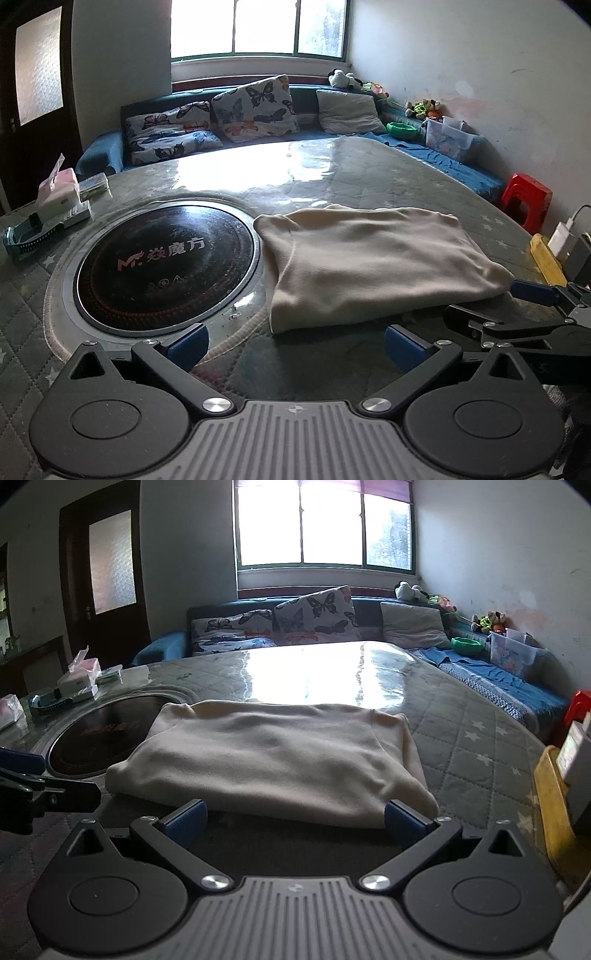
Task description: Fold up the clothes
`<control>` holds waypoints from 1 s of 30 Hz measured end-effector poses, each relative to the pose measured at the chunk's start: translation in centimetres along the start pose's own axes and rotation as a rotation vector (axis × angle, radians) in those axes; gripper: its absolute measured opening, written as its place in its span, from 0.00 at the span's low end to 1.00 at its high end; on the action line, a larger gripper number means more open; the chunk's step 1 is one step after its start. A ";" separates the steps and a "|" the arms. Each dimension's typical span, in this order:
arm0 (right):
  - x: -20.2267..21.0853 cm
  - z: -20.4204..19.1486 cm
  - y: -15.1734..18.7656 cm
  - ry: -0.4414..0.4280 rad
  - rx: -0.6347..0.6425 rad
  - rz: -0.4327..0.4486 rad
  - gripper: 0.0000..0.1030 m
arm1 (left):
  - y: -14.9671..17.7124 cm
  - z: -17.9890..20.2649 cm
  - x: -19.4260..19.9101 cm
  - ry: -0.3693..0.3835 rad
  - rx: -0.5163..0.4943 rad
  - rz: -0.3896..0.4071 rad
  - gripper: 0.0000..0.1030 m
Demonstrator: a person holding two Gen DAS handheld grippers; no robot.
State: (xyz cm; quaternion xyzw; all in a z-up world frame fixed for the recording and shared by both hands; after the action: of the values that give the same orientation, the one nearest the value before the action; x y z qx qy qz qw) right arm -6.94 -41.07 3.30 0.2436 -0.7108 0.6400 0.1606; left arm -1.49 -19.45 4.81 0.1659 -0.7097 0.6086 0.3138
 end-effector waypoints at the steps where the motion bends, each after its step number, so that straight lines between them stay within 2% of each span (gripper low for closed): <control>1: 0.2 -0.1 0.1 -0.001 -0.002 0.002 1.00 | 0.1 0.1 0.2 0.000 -0.003 0.004 1.00; 30: 4.2 -1.0 1.8 0.014 -0.018 0.044 1.00 | 2.3 1.8 3.6 0.028 -0.029 0.047 1.00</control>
State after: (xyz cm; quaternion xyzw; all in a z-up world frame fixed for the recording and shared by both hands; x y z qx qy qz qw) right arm -11.50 -40.59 4.20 0.2218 -0.7206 0.6388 0.1535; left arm -6.07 -20.23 5.23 0.1362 -0.7178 0.6075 0.3116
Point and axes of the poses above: each gripper's, at about its wrist camera, not at the fingertips, and x roughly against the way its jaws point, z to its right, y to its underside, the point moved 2 cm from there along -x, roughly the way its jaws point, and after that the axes turned 9 degrees about -y, right-handed, at the moved point
